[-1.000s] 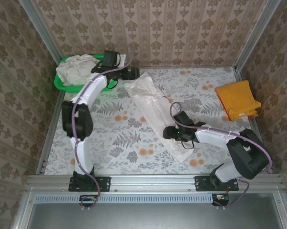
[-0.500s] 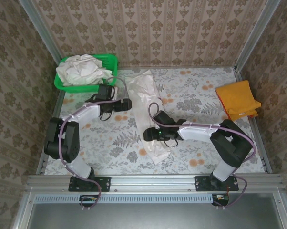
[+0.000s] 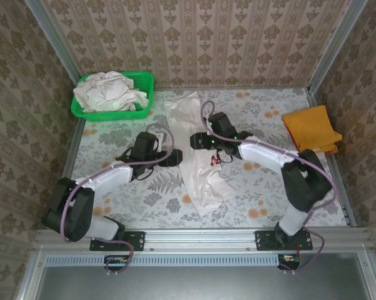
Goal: Fold and stack the t-shirts
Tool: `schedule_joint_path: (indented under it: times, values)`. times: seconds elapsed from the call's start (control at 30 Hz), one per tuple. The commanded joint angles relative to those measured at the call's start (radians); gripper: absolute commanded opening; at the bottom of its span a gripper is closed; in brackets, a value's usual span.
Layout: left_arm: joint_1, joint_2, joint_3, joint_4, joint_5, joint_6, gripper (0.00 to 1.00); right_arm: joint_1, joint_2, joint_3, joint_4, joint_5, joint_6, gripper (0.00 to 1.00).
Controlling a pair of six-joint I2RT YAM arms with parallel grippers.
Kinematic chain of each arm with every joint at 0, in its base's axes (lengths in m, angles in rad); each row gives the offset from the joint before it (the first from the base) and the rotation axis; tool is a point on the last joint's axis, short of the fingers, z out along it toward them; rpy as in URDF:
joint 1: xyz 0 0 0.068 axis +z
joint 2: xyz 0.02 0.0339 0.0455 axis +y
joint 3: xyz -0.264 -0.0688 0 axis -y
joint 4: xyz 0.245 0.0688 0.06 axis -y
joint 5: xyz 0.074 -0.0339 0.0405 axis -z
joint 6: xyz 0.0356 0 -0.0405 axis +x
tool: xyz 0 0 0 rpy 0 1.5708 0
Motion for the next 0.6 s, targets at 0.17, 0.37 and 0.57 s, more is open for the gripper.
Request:
schedule_joint_path:
  times: [0.17,0.37,0.57]
  values:
    - [-0.073,-0.177,-0.161,0.035,-0.070,-0.017,1.00,-0.051,0.384,0.394,-0.037,-0.048,0.102,0.52]
    - [-0.075,-0.271,-0.180,-0.036,-0.116,0.008,1.00,-0.073,0.582,0.574,-0.084,-0.003,0.238,0.47]
    - [-0.076,-0.280,-0.178,-0.053,-0.123,0.030,1.00,-0.110,0.613,0.585,-0.176,0.111,0.326,0.47]
